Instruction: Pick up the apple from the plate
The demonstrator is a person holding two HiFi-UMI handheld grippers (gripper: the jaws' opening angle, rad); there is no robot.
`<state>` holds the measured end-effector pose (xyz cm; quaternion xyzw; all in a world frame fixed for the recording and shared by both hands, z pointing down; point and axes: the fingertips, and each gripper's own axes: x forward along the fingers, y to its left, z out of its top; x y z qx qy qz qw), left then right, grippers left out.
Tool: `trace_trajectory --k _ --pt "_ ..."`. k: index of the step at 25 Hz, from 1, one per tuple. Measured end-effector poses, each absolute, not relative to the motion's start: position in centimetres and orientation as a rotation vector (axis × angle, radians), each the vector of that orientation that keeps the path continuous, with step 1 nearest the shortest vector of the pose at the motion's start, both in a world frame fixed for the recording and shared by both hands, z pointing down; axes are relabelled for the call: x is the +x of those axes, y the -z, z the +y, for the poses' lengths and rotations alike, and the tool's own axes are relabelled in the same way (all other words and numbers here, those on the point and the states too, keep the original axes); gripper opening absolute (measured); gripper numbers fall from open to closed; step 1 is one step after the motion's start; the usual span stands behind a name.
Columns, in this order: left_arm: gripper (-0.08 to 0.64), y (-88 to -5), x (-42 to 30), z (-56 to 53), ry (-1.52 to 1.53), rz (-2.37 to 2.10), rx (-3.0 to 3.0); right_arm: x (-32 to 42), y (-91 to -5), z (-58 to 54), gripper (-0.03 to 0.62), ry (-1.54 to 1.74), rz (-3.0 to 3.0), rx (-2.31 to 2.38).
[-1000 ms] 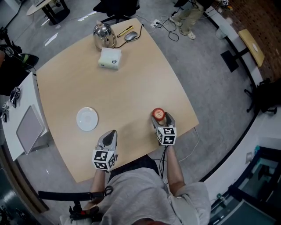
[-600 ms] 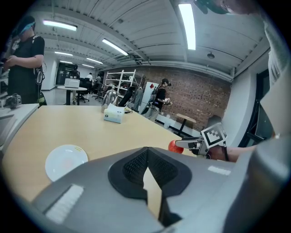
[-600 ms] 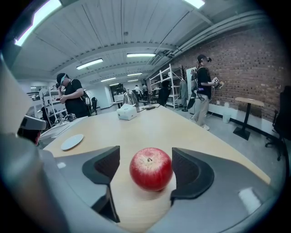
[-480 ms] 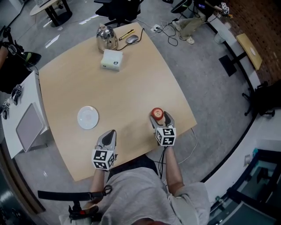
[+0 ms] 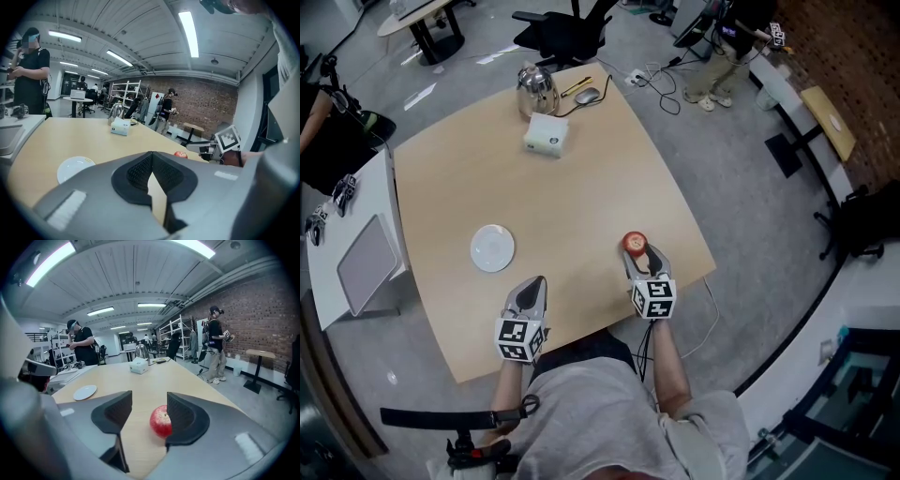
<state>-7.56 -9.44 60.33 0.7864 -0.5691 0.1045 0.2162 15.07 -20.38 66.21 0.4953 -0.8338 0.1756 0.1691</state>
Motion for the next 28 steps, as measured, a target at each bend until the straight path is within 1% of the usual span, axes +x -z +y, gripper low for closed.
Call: trace_trajectory --k 2,7,11,16,21,28 --pt "0.020 -59.9 -7.5 -9.1 -0.280 -1.585 2.185 15.1 -65.3 -19.8 0.227 -0.480 -2.385 1.420" --pt "0.019 -58.2 -7.4 -8.3 -0.247 -1.613 2.199 15.5 -62.9 -18.5 0.151 -0.445 -2.418 1.436" --pt "0.019 -56.5 -4.7 -5.0 -0.223 -1.646 2.210 18.2 -61.3 -15.0 0.121 -0.425 -2.452 1.427" --pt "0.019 -55.4 -6.5 -6.8 -0.192 -1.640 2.231 15.5 -59.4 -16.1 0.082 -0.375 -2.470 1.424" --pt "0.020 -55.0 -5.3 -7.0 -0.183 -1.627 2.257 15.5 -58.3 -15.2 0.049 -0.345 -2.492 1.425" --pt "0.020 -54.2 -2.5 -6.9 -0.174 -1.630 2.277 18.0 -57.6 -14.2 0.017 -0.340 -2.507 1.425"
